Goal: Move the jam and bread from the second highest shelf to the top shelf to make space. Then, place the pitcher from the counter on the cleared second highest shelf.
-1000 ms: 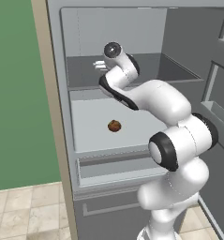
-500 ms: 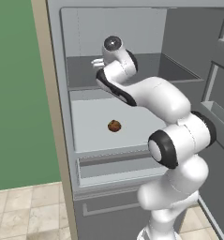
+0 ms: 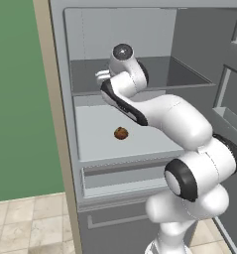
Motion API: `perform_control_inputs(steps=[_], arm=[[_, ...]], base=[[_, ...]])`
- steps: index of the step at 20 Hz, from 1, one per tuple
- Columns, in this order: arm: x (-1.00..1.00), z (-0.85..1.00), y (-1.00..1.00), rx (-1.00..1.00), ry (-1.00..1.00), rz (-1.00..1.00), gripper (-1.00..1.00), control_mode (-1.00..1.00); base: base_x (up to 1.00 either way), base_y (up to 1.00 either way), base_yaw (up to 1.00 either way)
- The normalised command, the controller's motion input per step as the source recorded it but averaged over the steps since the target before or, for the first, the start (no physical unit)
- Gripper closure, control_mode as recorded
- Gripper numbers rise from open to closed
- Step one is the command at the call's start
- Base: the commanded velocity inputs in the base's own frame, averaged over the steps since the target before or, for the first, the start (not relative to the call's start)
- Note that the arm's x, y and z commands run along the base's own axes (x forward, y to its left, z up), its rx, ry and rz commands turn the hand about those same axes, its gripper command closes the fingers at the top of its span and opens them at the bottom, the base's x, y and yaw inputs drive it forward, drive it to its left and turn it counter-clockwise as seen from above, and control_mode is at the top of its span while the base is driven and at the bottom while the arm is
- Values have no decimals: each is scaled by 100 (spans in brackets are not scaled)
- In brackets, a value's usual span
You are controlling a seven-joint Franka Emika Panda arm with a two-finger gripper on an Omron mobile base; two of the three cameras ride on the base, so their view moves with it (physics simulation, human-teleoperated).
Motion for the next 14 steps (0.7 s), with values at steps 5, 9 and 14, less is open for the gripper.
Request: perform_control_inputs(steps=[5, 9, 14], arm=[[-54, 2, -39, 3, -17, -5, -100, -100], [-43, 2, -46, 7, -15, -9, -100, -100], [-62, 0, -21, 7, -5, -3, -100, -100]], base=[[0, 0, 0], [0, 0, 0], [0, 0, 0]])
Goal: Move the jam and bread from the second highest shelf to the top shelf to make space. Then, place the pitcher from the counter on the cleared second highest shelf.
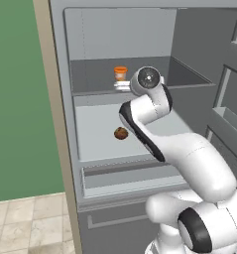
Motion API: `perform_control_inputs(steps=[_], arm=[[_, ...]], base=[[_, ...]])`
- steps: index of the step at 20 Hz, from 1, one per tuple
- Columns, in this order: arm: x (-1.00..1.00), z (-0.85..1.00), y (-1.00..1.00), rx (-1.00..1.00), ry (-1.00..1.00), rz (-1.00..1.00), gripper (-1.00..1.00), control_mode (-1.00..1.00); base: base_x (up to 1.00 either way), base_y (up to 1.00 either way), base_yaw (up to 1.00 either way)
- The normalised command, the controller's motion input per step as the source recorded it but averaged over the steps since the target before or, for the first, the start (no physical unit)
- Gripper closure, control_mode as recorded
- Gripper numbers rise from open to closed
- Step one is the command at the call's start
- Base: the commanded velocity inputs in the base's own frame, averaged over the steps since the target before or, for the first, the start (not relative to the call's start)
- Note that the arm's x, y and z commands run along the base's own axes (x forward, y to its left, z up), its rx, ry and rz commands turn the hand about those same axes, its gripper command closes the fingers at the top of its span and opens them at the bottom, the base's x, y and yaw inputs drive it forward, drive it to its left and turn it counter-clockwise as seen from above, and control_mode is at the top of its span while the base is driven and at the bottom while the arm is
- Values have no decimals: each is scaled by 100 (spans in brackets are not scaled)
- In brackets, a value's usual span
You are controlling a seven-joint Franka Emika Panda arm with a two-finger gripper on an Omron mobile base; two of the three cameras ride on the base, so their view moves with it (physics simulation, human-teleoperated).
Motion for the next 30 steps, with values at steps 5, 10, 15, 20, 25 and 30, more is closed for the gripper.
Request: perform_control_inputs(steps=[5, 10, 15, 20, 25, 30], arm=[[-59, -2, 2, 8, 4, 0, -100, -100], [-57, -28, 4, 4, 16, 0, -100, -100], [-53, -56, 0, 0, 25, 0, -100, -100], [-12, -81, 1, 0, 25, 2, -100, -100], [4, -74, 3, 0, 25, 1, -100, -100], [35, -44, 0, 0, 23, 0, -100, -100]], base=[[0, 0, 0], [0, 0, 0], [0, 0, 0], [0, 0, 0], [0, 0, 0], [0, 0, 0]])
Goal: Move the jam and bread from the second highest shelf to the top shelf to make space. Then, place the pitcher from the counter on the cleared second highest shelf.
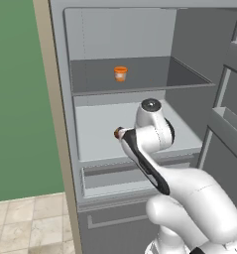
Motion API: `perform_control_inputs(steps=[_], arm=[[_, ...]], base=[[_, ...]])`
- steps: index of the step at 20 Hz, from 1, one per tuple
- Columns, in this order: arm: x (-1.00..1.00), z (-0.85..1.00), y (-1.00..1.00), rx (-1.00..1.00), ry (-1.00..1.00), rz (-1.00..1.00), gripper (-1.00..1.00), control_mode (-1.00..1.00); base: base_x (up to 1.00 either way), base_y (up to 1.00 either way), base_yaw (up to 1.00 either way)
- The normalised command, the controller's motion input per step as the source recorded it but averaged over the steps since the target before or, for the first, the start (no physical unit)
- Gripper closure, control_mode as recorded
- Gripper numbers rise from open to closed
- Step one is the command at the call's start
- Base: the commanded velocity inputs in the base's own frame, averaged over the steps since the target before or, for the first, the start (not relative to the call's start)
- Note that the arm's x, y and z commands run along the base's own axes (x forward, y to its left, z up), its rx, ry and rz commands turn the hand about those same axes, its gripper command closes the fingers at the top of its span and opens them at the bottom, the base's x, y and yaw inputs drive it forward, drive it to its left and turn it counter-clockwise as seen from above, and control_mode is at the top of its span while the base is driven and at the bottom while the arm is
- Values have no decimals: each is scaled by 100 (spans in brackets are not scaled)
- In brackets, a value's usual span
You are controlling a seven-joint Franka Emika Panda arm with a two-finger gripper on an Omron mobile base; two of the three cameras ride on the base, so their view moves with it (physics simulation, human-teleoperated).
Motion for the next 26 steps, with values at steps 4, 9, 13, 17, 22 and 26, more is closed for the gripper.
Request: perform_control_inputs(steps=[4, 9, 13, 17, 22, 26], arm=[[50, -23, 0, 0, 13, 0, -100, -100], [47, -16, 0, 0, 1, 0, -100, -100], [41, -27, 14, -3, -1, 0, -100, -100], [37, -35, 19, -5, -7, 0, -100, -100], [43, -27, 10, -2, -6, 0, -100, -100], [49, -20, 0, 0, -3, 0, -100, -100]], base=[[0, 0, 0], [0, 0, 0], [0, 0, 0], [0, 0, 0], [0, 0, 0], [0, 0, 0]])
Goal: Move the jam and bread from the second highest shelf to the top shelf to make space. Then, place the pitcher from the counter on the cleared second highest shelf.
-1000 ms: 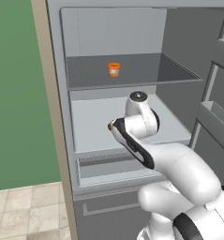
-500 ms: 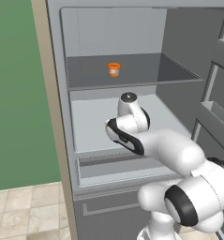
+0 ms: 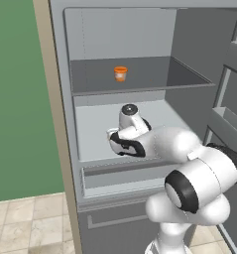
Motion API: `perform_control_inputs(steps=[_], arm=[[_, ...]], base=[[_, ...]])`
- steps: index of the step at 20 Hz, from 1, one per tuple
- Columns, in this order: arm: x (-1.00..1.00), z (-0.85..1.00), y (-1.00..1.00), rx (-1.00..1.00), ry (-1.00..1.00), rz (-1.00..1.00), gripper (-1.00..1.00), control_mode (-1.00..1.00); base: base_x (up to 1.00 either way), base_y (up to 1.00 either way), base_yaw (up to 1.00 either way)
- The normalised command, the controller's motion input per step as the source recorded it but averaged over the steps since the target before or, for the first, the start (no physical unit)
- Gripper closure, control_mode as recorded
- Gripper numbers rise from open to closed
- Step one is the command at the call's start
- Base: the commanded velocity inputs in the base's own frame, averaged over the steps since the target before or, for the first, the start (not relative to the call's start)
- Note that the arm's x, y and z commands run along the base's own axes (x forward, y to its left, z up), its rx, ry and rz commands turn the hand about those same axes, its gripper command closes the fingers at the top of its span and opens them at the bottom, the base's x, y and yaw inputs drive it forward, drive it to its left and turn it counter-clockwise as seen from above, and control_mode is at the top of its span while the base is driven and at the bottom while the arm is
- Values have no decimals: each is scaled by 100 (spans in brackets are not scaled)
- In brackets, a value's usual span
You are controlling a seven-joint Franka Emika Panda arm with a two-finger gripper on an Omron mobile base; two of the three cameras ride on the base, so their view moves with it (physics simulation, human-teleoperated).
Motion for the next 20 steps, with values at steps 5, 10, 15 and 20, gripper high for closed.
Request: perform_control_inputs(steps=[5, 10, 15, 20], arm=[[49, -25, 0, 0, -1, 0, -100, -100], [50, -21, 2, 0, 0, 0, -100, -100], [47, -13, 8, 0, 0, 0, -100, -100], [38, -26, 5, -1, 0, 0, -100, -100]], base=[[0, 0, 0], [0, 0, 0], [0, 0, 0], [0, 0, 0]])
